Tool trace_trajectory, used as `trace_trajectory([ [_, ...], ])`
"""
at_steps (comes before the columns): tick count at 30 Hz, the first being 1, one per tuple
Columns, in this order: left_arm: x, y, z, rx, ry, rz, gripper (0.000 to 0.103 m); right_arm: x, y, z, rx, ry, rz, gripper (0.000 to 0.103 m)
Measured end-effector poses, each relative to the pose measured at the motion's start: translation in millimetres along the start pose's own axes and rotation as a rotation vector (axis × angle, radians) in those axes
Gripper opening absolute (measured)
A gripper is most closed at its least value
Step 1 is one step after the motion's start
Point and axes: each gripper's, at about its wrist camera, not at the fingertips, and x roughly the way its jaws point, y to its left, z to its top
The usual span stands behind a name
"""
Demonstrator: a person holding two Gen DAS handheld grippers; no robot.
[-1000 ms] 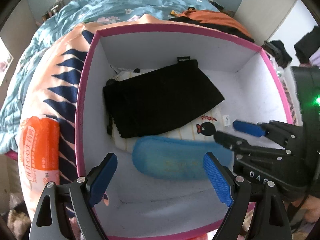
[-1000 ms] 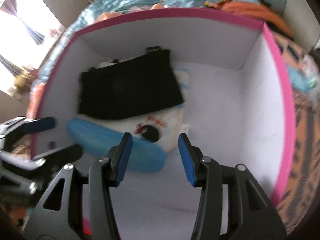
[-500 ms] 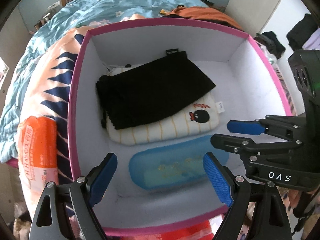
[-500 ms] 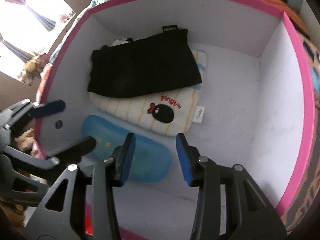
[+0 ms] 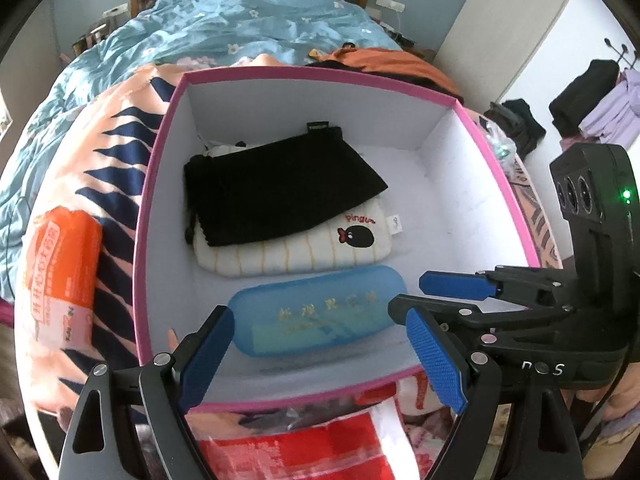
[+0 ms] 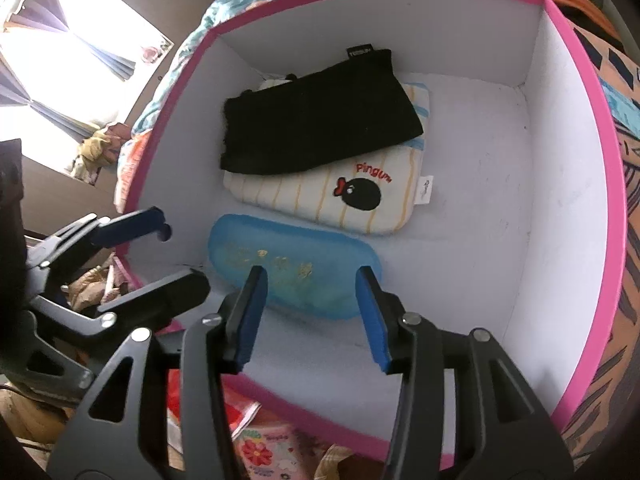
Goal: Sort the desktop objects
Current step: 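Move the left tool down to the plaid headband in the pile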
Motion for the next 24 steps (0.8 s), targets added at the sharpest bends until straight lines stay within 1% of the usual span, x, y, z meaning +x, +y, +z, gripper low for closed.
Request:
trace_trajectory([
  [4, -6.8, -3.8, -7.7, -0.013, -0.015, -0.019, 0.089, -6.9, 4.1, -7.7, -0.003, -0.028, 0.010, 0.048],
  [10, -22.5, -11.3, -21.9, -0.019, -0.053, -0.026, 0.089, -30.4, 10.9, -21.1, -0.016, -0.103, 0.034, 0.048],
  [16, -37.1, -28.3, -35.5, 0.024, -0.078, -0.025, 0.089, -58.3, 17.2, -37.4, -0.034, -0.179, 0.058, 0.048],
  [21, -36.3, -47.8, -48.2, 0.088, -0.058, -0.037, 0.089, -83.4, 18.3, -58.4, -0.047, -0.223, 0.082, 0.048],
  [24, -29.9, -57.3, -55.3, 0.105, -0.029, -0.060, 0.089, -94.9, 13.7, -73.7, -0.044, -0.230, 0.057, 0.048],
])
